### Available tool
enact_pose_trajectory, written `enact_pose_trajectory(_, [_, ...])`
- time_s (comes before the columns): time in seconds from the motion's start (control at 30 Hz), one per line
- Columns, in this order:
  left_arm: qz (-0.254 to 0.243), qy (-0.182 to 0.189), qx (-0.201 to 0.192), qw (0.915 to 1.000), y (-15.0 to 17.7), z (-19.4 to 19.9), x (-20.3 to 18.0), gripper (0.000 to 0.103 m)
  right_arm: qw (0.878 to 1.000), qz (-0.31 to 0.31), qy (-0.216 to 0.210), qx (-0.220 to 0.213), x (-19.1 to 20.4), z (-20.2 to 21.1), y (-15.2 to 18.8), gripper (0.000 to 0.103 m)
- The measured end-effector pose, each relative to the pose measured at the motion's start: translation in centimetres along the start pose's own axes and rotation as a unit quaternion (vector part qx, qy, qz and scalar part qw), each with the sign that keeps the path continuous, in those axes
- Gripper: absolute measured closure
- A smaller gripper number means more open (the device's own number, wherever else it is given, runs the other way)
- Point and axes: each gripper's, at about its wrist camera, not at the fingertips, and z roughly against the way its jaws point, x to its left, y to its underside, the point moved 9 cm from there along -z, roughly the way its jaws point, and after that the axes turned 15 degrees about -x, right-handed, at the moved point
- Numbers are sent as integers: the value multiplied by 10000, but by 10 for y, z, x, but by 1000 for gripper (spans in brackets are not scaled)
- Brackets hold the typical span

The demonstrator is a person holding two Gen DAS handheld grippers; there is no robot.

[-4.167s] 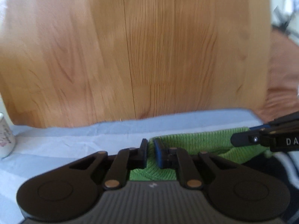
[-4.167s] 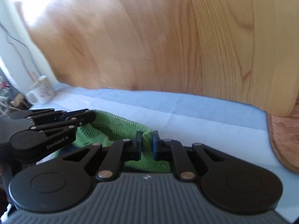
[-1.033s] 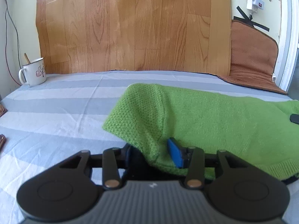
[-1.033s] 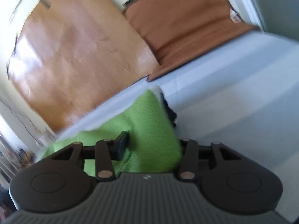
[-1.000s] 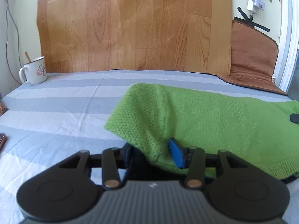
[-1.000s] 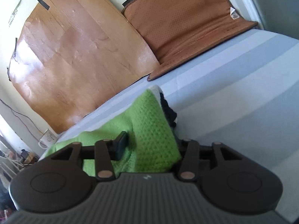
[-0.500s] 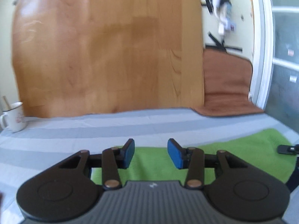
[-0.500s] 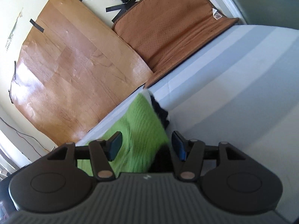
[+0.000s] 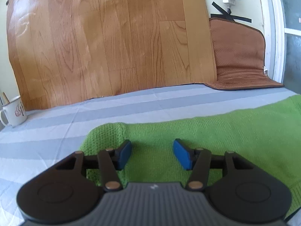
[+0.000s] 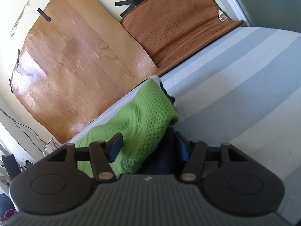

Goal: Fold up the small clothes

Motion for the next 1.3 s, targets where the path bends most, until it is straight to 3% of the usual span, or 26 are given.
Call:
enact_pose_trajectory(0.4, [114,44,-29,9999,-1,3,2,47,9996,224,78,-120,6,3,3,35])
enact_pose_trajectory(0.47, [128,-94,-18,9999,-1,3,5,26,9995,274,88,-128,7,4,3,34])
enact_pose_trajectory(0.5, [191,-150,-9,9997,-1,3,8,10,9994,295,92,-132,7,4,4,34])
enact_pose_trajectory(0.53, [283,-98,-22,9995,-2,4,9,5,9994,306,89,-131,7,4,4,33])
enact_pose_trajectory(0.77, [324,-62,-42,9994,-2,4,10,0,9992,361,66,-131,9,4,5,30])
enact_pose_trajectory(1.3, [418,-152,-12,9990,3,11,12,0,9988,475,76,-130,12,4,7,28])
